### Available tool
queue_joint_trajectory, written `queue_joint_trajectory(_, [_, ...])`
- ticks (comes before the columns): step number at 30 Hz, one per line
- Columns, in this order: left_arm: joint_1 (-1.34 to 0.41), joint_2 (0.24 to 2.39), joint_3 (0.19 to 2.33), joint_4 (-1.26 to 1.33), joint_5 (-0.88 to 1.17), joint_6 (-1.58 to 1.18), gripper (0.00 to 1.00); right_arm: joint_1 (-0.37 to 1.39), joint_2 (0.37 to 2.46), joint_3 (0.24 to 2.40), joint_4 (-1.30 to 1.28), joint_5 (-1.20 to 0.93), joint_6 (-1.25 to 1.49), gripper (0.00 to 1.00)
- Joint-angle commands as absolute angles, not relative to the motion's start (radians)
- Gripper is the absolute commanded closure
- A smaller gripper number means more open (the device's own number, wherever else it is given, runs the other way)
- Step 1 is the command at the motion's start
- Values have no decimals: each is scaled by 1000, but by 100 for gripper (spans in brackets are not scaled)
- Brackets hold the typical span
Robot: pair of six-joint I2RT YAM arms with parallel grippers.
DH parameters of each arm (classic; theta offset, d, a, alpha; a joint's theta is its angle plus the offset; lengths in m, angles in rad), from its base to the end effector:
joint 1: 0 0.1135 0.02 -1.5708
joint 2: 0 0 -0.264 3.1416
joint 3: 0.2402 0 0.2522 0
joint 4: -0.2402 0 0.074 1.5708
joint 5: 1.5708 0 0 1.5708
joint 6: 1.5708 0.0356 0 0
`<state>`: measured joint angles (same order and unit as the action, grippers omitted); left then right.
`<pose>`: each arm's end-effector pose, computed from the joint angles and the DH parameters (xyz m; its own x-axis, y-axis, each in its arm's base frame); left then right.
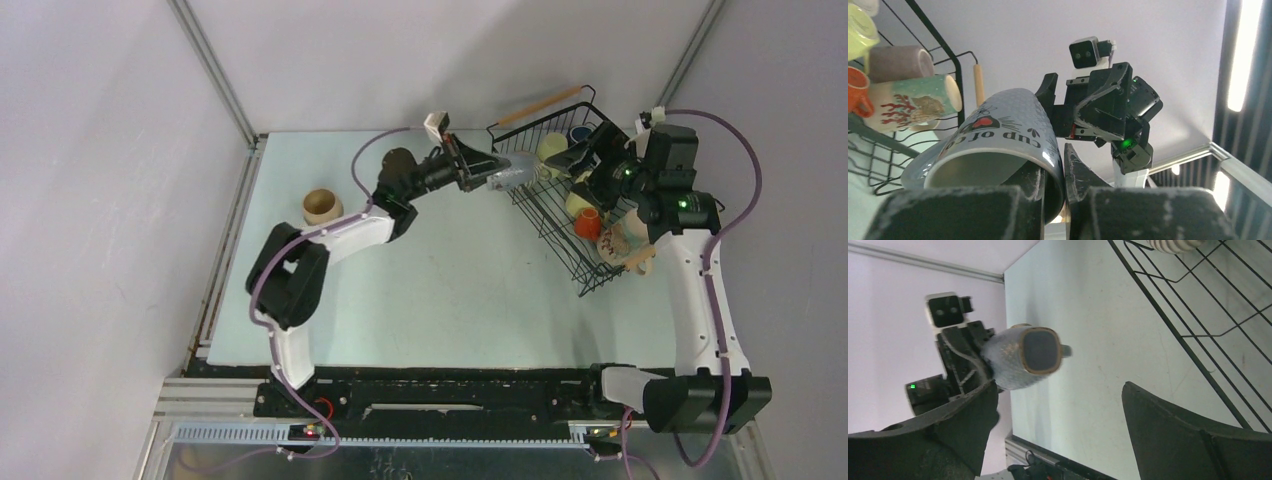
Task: Unload the cups from the dish rack
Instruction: Place the cup at the center of the board.
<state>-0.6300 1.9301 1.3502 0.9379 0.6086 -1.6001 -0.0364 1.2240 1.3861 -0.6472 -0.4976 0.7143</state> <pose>0.3494 -0.2800 0.3128 -0.9239 -0.3413 -0.1728 0.2562 -0.2165 -0.9421 0.2559 0.0077 0.4114 -0.6075 0.5982 -0.5226 0.0106 0.6640 0.7477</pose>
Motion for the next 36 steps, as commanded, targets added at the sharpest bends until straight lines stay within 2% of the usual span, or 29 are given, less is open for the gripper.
queue_joint_trajectory(1, [-584,1727,1283,811,645,-1377,100,-3,1169,1387,-699,-403,626,0])
queue_joint_trajectory(5, [-544,1611,1251,541,642,-1170,100,44,1149,1382,-713,-359,597,0])
queue_joint_trajectory(9, [-509,1515,1293,156,564,-891,100,68,1143,1383,-718,-338,575,0])
queue_joint_trajectory(14, [-458,1454,1342,-221,408,-655,100,120,1139,1384,-724,-283,552,0])
queue_joint_trajectory(18, [-447,1454,1413,-467,185,-489,100,152,1144,1383,-737,-250,538,0])
queue_joint_trajectory(24, [-404,1520,1462,-607,-36,-381,100,180,1145,1383,-764,-198,524,0])
queue_joint_trajectory(36, [-336,1830,1754,-801,-137,-304,100,190,1091,1382,-820,-180,508,0])
